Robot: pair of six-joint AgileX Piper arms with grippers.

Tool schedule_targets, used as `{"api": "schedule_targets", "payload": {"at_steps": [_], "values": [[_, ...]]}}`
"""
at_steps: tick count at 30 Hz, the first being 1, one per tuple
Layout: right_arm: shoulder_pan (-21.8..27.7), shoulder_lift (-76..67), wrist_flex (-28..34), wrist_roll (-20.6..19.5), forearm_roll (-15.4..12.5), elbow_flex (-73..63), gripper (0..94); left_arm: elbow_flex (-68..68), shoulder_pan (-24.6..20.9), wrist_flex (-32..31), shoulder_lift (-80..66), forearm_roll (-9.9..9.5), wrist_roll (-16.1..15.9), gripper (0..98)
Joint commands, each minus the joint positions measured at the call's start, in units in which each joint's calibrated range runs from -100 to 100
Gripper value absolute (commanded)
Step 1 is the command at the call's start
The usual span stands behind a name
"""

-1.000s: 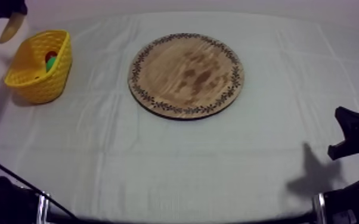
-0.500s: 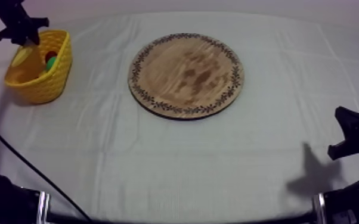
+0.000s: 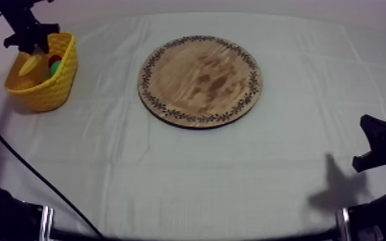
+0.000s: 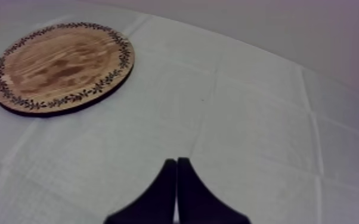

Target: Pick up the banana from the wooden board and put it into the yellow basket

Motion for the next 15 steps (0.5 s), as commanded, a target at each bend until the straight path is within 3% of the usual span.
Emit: {"api": "schedule_targets", "payload": {"at_steps": [1, 7, 12, 15], "values": [[0.0, 0.0, 0.0, 0.0, 0.0, 0.0, 0.3, -0.1, 0.0, 0.4, -0.2, 0.09, 0.4, 56.0], [0.0, 0.0, 0.0, 0.0, 0.0, 0.0, 0.3, 0.0, -0.2, -0.5, -1.4, 1.02, -1.6, 75.4], [0.0, 0.0, 0.0, 0.0, 0.0, 0.0, 0.3, 0.5, -0.4, -1.7, -3.0, 1.31, -2.0, 75.4], [0.0, 0.0, 0.0, 0.0, 0.0, 0.0, 0.3, 1.1, -0.5, -2.3, -4.6, 1.36, -1.9, 70.5]]}}
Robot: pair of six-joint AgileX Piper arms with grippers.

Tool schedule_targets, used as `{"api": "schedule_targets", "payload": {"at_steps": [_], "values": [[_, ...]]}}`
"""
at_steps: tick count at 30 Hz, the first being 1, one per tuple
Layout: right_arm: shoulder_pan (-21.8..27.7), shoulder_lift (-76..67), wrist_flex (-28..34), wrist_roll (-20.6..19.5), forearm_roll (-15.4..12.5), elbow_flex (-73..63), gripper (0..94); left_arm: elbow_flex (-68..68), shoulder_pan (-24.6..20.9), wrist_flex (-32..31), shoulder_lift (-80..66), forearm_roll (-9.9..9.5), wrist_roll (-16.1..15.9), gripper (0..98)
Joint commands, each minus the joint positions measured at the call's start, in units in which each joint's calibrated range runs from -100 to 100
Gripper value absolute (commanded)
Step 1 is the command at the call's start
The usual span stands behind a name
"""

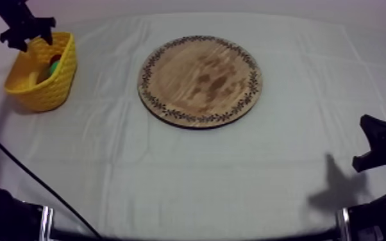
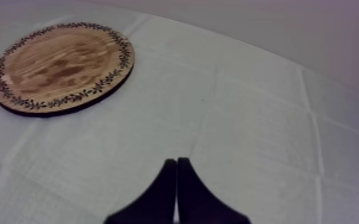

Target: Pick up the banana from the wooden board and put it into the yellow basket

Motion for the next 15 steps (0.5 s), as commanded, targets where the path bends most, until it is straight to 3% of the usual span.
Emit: {"api": "schedule_targets", "payload": {"at_steps": [1, 6, 11, 15], "values": [[0.0, 0.0, 0.0, 0.1, 0.0, 0.0, 0.3, 0.4, -0.1, -0.5, -1.3, 0.0, 0.2, 67.5], [0.0, 0.0, 0.0, 0.1, 0.0, 0.0, 0.3, 2.5, -0.2, -1.9, -8.1, -0.05, 0.3, 45.3], [0.0, 0.0, 0.0, 0.1, 0.0, 0.0, 0.3, 6.1, -0.2, -2.6, -19.9, 0.09, -0.7, 12.5], [0.0, 0.0, 0.0, 0.1, 0.0, 0.0, 0.3, 13.3, -0.2, -4.4, -31.3, 0.42, -1.0, 3.1]]}}
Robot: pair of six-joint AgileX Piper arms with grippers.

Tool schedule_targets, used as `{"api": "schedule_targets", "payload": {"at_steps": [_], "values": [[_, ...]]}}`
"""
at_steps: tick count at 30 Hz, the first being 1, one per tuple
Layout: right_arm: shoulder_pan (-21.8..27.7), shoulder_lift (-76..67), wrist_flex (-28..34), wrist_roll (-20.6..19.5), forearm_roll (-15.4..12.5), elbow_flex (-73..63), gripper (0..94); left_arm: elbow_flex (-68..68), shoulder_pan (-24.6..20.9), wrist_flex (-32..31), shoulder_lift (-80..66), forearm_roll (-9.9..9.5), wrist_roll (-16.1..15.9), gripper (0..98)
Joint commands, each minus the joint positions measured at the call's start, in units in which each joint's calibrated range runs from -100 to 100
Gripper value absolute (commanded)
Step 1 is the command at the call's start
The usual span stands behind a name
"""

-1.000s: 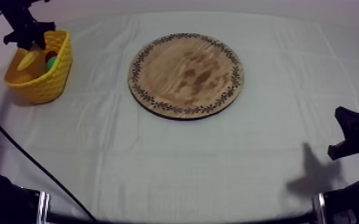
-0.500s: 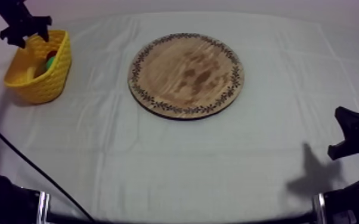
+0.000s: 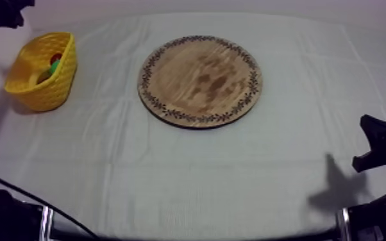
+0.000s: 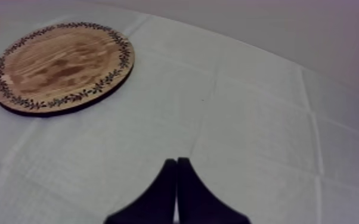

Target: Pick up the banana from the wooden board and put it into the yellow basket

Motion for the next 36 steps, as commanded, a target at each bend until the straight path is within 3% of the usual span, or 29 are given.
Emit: {"api": "schedule_targets", "payload": {"at_steps": [1, 8, 18, 23, 30, 36], "values": [[0.0, 0.0, 0.0, 0.0, 0.0, 0.0, 0.3, 6.1, 0.1, -1.4, -11.7, 0.13, -0.1, 2.2], [0.0, 0.0, 0.0, 0.0, 0.0, 0.0, 0.3, 29.1, 1.9, -9.8, -37.0, 0.06, -0.3, 0.2], [0.0, 0.0, 0.0, 0.0, 0.0, 0.0, 0.3, 60.6, 5.2, -21.7, -70.1, 0.27, 3.6, 0.0], [0.0, 0.0, 0.0, 0.0, 0.0, 0.0, 0.3, 72.8, 5.6, -27.0, -83.2, 1.13, 2.8, 0.0], [0.0, 0.0, 0.0, 0.0, 0.0, 0.0, 0.3, 85.5, 5.2, -32.7, -94.0, 0.31, 2.0, 0.0], [0.0, 0.0, 0.0, 0.0, 0.0, 0.0, 0.3, 89.6, 4.6, -33.3, -98.6, 3.63, -1.6, 0.0]]}}
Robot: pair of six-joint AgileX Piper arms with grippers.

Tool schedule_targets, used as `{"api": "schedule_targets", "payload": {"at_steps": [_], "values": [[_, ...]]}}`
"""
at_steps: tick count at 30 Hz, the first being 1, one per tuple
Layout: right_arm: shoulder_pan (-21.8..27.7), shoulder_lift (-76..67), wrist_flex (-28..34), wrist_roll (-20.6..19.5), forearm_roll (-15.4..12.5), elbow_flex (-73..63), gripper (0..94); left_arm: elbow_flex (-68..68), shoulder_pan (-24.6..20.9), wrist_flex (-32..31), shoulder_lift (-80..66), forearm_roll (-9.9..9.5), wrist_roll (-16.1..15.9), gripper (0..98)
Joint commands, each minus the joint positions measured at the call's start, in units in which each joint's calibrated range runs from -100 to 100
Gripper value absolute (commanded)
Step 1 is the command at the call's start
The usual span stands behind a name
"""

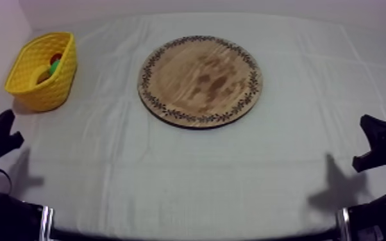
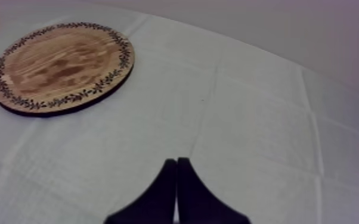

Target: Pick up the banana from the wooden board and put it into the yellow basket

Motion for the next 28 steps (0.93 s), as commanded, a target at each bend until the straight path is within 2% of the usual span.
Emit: {"api": "schedule_targets", "payload": {"at_steps": [1, 4, 7, 28], "values": [[0.0, 0.0, 0.0, 0.0, 0.0, 0.0, 0.3, 1.2, -0.4, 0.0, -1.7, 1.53, -1.8, 0.0], [0.0, 0.0, 0.0, 0.0, 0.0, 0.0, 0.3, 1.8, -1.0, -0.2, -2.5, 3.19, -3.4, 0.0], [0.0, 0.0, 0.0, 0.0, 0.0, 0.0, 0.3, 2.1, -1.2, -0.2, -2.8, 3.86, -4.0, 0.0], [0.0, 0.0, 0.0, 0.0, 0.0, 0.0, 0.3, 2.4, -1.7, -0.9, -2.9, 3.89, -3.6, 0.0]]}}
